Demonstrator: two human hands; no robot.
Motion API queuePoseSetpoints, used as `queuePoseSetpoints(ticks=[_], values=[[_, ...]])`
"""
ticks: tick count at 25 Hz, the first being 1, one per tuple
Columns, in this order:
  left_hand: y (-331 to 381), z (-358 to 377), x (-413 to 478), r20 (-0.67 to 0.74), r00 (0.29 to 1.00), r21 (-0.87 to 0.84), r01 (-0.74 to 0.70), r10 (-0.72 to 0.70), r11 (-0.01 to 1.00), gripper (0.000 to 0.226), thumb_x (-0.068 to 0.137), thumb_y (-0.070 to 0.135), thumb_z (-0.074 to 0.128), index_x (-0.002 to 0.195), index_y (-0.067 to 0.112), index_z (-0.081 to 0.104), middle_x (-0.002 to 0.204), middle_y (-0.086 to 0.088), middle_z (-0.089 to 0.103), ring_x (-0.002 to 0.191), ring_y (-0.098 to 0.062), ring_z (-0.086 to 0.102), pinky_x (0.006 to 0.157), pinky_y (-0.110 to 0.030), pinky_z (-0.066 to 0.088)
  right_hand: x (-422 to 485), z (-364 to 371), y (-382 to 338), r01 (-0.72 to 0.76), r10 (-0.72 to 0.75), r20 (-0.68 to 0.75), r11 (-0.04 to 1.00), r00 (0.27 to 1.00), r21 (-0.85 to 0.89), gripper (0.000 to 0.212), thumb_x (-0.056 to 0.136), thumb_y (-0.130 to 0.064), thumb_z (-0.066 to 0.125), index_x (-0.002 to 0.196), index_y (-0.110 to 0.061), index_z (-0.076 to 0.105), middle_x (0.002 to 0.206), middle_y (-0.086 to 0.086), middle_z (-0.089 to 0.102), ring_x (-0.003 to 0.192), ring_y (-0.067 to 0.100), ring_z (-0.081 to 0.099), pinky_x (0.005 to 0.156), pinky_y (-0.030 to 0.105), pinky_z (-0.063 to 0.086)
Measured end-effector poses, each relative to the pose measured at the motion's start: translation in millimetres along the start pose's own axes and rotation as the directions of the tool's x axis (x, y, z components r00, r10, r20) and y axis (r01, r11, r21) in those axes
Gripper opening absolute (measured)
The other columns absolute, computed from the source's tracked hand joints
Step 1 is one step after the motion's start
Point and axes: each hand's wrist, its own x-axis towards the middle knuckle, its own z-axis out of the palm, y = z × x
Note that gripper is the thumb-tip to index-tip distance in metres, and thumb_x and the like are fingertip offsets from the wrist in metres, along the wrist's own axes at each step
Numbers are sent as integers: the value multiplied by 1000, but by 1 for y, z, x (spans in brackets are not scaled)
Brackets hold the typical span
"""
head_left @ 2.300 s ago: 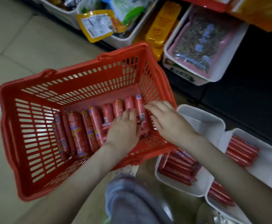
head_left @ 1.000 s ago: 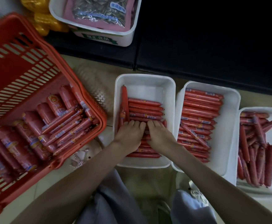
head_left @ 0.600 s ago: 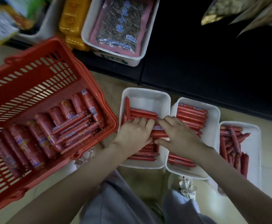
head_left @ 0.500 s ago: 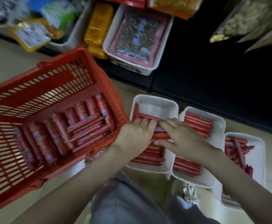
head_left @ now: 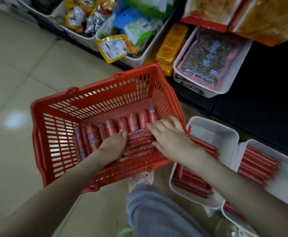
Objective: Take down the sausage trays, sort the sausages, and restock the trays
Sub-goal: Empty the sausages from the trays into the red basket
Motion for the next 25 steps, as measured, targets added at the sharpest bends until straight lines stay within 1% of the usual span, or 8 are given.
queuePoseSetpoints(ticks=[3, 7, 9, 12, 15, 19, 22, 25], values=[[3, 29, 30, 151, 988, -38, 35, -29, 999, 50, 100, 26, 37, 142, 4, 21, 140, -16, 35, 130, -31, 38, 104, -39, 34, -4, 22, 18, -44, 35, -150, 997, 988, -57, 47, 74, -23, 72, 118, -8, 62, 107, 5, 64, 110, 27, 57, 109, 49, 16], [33, 26, 44, 144, 988, -272, 98, -60, 957, 51, 99, 31, 42, 138, 1, 30, 140, -19, 35, 128, -36, 37, 105, -45, 35, -16, 46, 41, 2, -11, -213, 999, 977, -45, 42, 77, -20, 69, 117, -10, 63, 108, 3, 64, 113, 24, 53, 114, 41, 9], [54, 7, 38, 5, 990, -446, 126, -138, 886, 49, 96, 28, 48, 135, 1, 36, 134, -20, 42, 121, -36, 45, 99, -42, 39, -26, 47, 48, -1, 14, -302, 999, 953, 44, 40, 87, -22, 56, 125, -10, 58, 121, 4, 59, 122, 21, 45, 114, 38, 13], [103, -35, 15, -422, 890, -569, -113, -171, 815, 35, 93, 21, 51, 122, 2, 51, 116, -17, 55, 103, -35, 55, 85, -38, 42, -51, 54, 65, -128, 263, -389, 932, 883, 340, 43, 97, -24, 38, 134, -5, 48, 133, 9, 50, 128, 22, 36, 114, 29, 17], [162, -51, 5, -638, 770, -410, -302, -34, 861, 40, 89, 24, 40, 120, 3, 54, 112, -16, 57, 99, -33, 55, 90, -41, 44, -80, 93, 102, -470, 572, -83, 740, 816, 481, 49, 97, -15, 37, 145, -7, 31, 144, 12, 37, 133, 22, 29, 115, 28, 17], [214, -18, 14, -397, 907, 54, -129, 140, 990, 62, 95, 29, 29, 151, 6, 15, 147, -13, 33, 138, -42, 21, 114, -57, 0, -100, 158, 143, -675, 609, 291, 674, 738, 299, 67, 93, -13, 47, 150, -14, 13, 152, 9, 23, 140, 25, 20, 115, 42, 21], [219, -13, 15, -498, 855, 151, -78, 144, 985, 54, 87, 26, 53, 136, 4, 46, 142, -19, 42, 137, -37, 22, 115, -55, -3, -97, 185, 162, -657, 569, 359, 726, 740, 201, 84, 84, -32, 65, 149, -16, 13, 151, 8, 23, 140, 26, 20, 116, 41, 18], [221, -16, 16, -528, 832, 188, -82, 171, 979, 45, 84, 26, 56, 125, 6, 57, 131, -17, 52, 128, -35, 36, 114, -54, 5, -89, 195, 180, -649, 540, 427, 743, 725, 163, 87, 69, -38, 78, 140, -17, 31, 138, 8, 40, 129, 30, 38, 106, 40, 31]])
